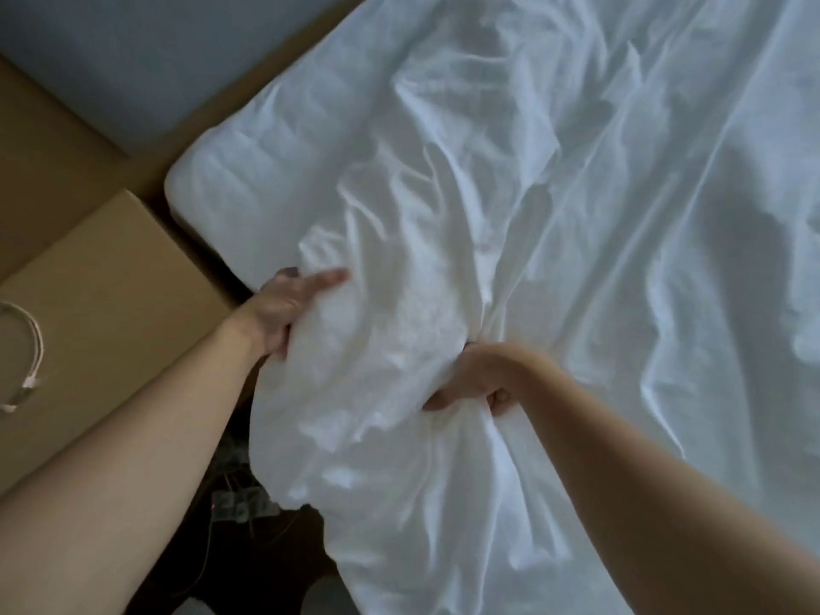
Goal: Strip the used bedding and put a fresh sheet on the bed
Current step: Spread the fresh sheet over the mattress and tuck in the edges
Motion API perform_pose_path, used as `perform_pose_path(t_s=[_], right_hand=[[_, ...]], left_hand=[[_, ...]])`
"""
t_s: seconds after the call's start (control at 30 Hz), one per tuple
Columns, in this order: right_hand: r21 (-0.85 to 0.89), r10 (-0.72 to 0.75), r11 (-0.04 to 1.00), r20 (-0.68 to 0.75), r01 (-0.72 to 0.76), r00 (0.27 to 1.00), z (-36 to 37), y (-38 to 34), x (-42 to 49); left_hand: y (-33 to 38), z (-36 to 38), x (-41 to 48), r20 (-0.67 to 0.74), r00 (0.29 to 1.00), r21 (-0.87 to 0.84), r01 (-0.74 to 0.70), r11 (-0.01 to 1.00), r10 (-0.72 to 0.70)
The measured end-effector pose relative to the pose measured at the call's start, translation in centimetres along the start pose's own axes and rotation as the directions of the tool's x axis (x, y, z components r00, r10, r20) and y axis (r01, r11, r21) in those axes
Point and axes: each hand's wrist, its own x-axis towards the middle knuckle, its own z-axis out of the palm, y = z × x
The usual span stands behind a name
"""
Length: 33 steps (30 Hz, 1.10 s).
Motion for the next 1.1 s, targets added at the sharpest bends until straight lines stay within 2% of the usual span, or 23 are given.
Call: perform_pose_path(t_s=[0.07,0.1,0.2,0.27,0.33,0.37,0.43,0.47,0.5,0.53,0.57,0.6,0.67,0.7,0.77,0.8,0.83,0.87,0.93,0.97,1.0,1.03,1.1], right_hand=[[0.004,-0.08,0.997,-0.041,0.08,0.996,-1.5,-1.2,-0.2],[0.042,-0.132,0.99,-0.089,0.136,0.987,-2.3,-2.0,-0.2],[0.269,-0.185,0.92,-0.34,0.284,0.922,-5.3,-4.0,0.1],[0.503,-0.138,0.767,-0.478,0.399,0.867,-8.5,-5.6,0.6],[0.775,-0.035,0.476,-0.455,0.415,0.89,-12.3,-7.9,1.2],[0.827,0.005,0.411,-0.422,0.383,0.907,-14.1,-9.3,1.7],[0.811,0.091,0.519,-0.366,0.27,0.926,-16.8,-12.7,3.6],[0.777,0.139,0.594,-0.353,0.207,0.925,-17.4,-14.5,4.8],[0.729,0.171,0.663,-0.364,0.166,0.915,-17.6,-16.1,6.1],[0.682,0.187,0.717,-0.39,0.146,0.901,-17.7,-17.7,7.5],[0.654,0.198,0.746,-0.399,0.126,0.896,-17.8,-18.8,9.0],[0.665,0.22,0.741,-0.372,0.093,0.902,-17.8,-19.7,10.5],[0.729,0.254,0.682,-0.302,0.051,0.919,-17.9,-20.6,12.2],[0.737,0.262,0.672,-0.327,0.072,0.908,-17.8,-20.6,12.6],[0.71,0.258,0.679,-0.468,0.186,0.845,-17.7,-20.8,12.0],[0.672,0.241,0.692,-0.559,0.263,0.793,-17.7,-21.1,11.3],[0.618,0.211,0.701,-0.657,0.356,0.724,-18.1,-21.7,10.7],[0.566,0.196,0.692,-0.744,0.448,0.639,-19.0,-22.3,10.5],[0.54,0.243,0.604,-0.825,0.586,0.511,-22.3,-23.9,11.2],[0.552,0.271,0.55,-0.828,0.627,0.491,-24.0,-24.6,11.9],[0.554,0.279,0.514,-0.83,0.655,0.483,-25.1,-24.9,12.9],[0.578,0.271,0.52,-0.81,0.629,0.52,-25.6,-24.9,14.0],[0.626,0.24,0.652,-0.706,0.428,0.666,-24.6,-24.9,16.5]], left_hand=[[1.3,-1.3,1.6,0.099,0.994,-0.273,0.063,0.96,-0.037],[1.9,-1.6,2.5,0.135,0.988,-0.27,0.11,0.957,-0.076],[3.4,-1.5,5.0,0.286,0.933,0.072,0.206,0.976,-0.218],[4.3,-1.7,6.5,0.317,0.925,0.053,0.204,0.977,-0.21],[5.0,-2.6,7.6,0.262,0.959,-0.121,0.146,0.982,-0.11],[5.6,-3.0,7.7,0.268,0.956,-0.109,0.157,0.982,-0.123],[6.4,-4.1,7.9,0.254,0.959,0.151,0.087,0.985,-0.124],[6.8,-5.1,8.5,0.14,0.99,0.35,-0.025,0.936,-0.026],[7.5,-6.2,9.2,0.002,0.991,0.555,-0.112,0.824,0.133],[8.4,-7.1,9.7,-0.079,0.958,0.717,-0.139,0.683,0.277],[9.2,-7.7,10.0,-0.091,0.94,0.791,-0.132,0.597,0.33],[9.7,-8.3,10.3,-0.081,0.957,0.795,-0.108,0.597,0.28],[9.5,-9.3,10.8,0.013,1.0,0.596,-0.007,0.803,0.0],[9.0,-9.7,10.7,0.089,0.981,0.503,0.104,0.858,-0.171],[8.6,-10.9,9.4,0.254,0.839,0.563,0.277,0.779,-0.482],[9.0,-12.3,8.9,0.32,0.77,0.627,0.265,0.733,-0.552],[10.2,-13.9,8.5,0.376,0.741,0.647,0.221,0.73,-0.557],[12.1,-15.7,8.7,0.397,0.769,0.626,0.174,0.76,-0.502],[17.1,-19.4,9.6,0.323,0.897,0.553,0.081,0.829,-0.302],[19.1,-21.0,10.3,0.258,0.937,0.574,0.046,0.817,-0.234],[20.3,-22.2,11.3,0.221,0.95,0.634,0.031,0.773,-0.219],[20.6,-22.9,12.2,0.192,0.948,0.71,0.043,0.703,-0.252],[18.4,-23.0,13.4,0.123,0.928,0.845,0.087,0.528,-0.35]])
